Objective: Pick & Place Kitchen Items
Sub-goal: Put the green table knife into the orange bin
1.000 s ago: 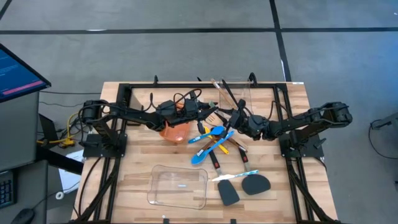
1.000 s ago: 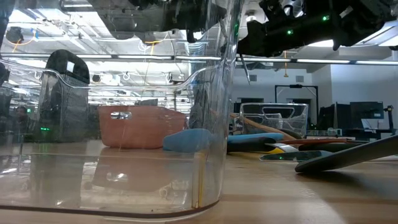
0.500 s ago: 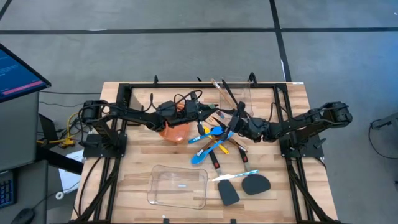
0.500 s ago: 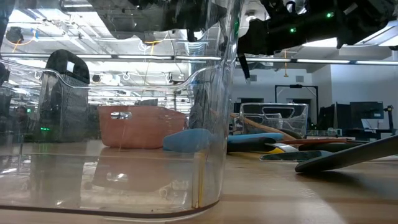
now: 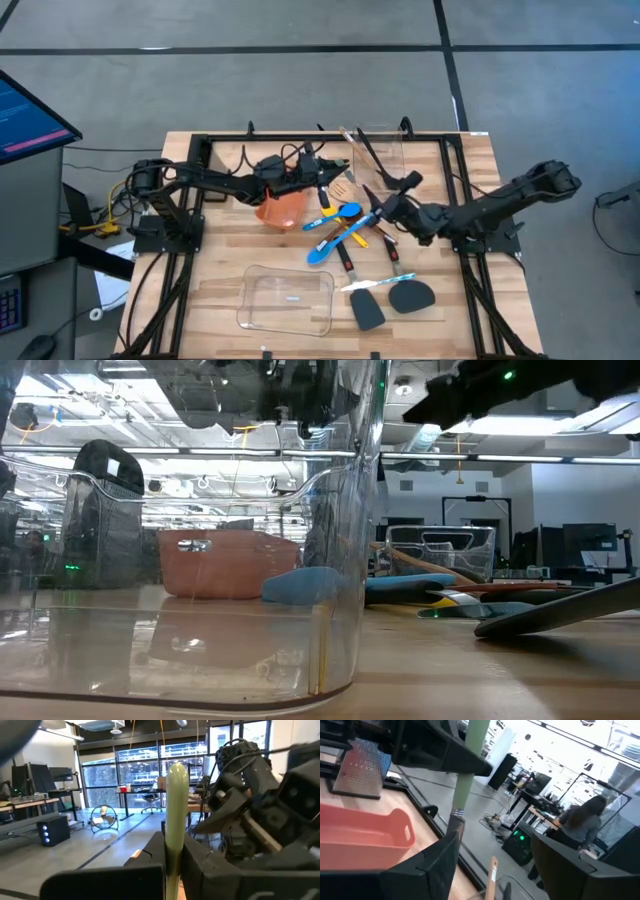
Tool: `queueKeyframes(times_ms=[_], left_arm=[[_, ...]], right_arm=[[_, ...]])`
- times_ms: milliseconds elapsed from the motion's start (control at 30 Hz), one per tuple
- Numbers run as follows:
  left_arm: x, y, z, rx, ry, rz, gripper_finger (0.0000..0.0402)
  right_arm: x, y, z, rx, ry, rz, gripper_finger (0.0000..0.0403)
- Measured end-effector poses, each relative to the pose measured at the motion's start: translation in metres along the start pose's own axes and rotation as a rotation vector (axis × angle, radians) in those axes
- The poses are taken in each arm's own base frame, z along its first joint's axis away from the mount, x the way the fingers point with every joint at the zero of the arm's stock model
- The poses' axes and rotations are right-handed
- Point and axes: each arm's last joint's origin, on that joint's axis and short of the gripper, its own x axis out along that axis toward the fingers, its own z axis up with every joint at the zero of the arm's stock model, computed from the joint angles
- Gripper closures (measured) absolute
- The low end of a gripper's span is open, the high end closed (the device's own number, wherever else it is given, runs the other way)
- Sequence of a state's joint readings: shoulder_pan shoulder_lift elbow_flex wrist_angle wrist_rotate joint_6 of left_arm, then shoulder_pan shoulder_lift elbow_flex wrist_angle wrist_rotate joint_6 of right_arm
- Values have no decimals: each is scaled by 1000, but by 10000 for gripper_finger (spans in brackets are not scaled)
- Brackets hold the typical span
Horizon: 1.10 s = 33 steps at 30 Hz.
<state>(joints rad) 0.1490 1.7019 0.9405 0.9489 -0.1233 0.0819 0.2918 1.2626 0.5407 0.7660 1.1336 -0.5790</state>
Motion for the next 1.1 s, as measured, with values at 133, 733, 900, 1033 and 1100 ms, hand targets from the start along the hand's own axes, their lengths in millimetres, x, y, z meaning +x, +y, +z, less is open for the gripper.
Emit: queueKeyframes(times_ms=[133,733,900,1033,1100], left_arm=[[-3,4,6,6,33,-17,396],[-98,24,103,-46,339,-17,396],[-123,32,113,-144,399,25,396],[-131,43,109,-220,477,96,396],[-131,50,102,-261,533,122,396]], right_arm=[[-13,-10,1,7,22,28,183],[-38,-48,-24,95,167,172,388],[-35,-50,-25,129,176,210,401],[-31,-51,-26,130,188,201,397],[-28,-51,-27,132,194,215,401]])
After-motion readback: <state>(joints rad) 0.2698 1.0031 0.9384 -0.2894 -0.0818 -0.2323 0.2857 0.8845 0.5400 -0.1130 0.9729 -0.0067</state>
